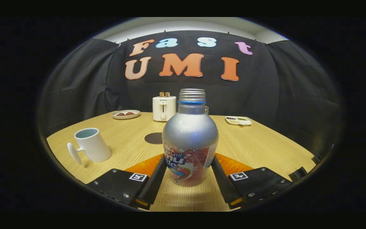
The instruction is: Take the bottle from table, then pour the juice into the cup, finally place the bottle on the coaster
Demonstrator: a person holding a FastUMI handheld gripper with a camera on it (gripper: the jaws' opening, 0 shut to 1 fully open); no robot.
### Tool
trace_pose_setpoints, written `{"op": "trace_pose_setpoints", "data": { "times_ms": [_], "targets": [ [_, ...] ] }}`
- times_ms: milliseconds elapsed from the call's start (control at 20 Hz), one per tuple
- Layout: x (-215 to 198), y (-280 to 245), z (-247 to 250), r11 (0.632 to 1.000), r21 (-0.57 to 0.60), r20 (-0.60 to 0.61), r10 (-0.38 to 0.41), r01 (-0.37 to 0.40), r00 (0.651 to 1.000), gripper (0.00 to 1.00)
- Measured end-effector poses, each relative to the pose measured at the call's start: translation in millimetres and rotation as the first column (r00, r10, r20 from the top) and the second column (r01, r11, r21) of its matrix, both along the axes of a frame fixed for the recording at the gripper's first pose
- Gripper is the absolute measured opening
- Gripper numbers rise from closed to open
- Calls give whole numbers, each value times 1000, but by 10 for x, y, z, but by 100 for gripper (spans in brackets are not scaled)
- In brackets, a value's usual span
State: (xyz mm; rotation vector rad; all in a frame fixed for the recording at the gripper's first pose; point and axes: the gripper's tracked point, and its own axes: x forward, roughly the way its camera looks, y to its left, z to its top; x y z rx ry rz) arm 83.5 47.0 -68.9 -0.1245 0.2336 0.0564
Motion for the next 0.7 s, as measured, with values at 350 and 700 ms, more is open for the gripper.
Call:
{"op": "trace_pose_setpoints", "data": {
  "times_ms": [350,700],
  "targets": [
    [-60,194,162,998,-56,28,25,-24,999,79],
    [-101,474,322,985,-165,52,58,-49,997,79]
  ]
}}
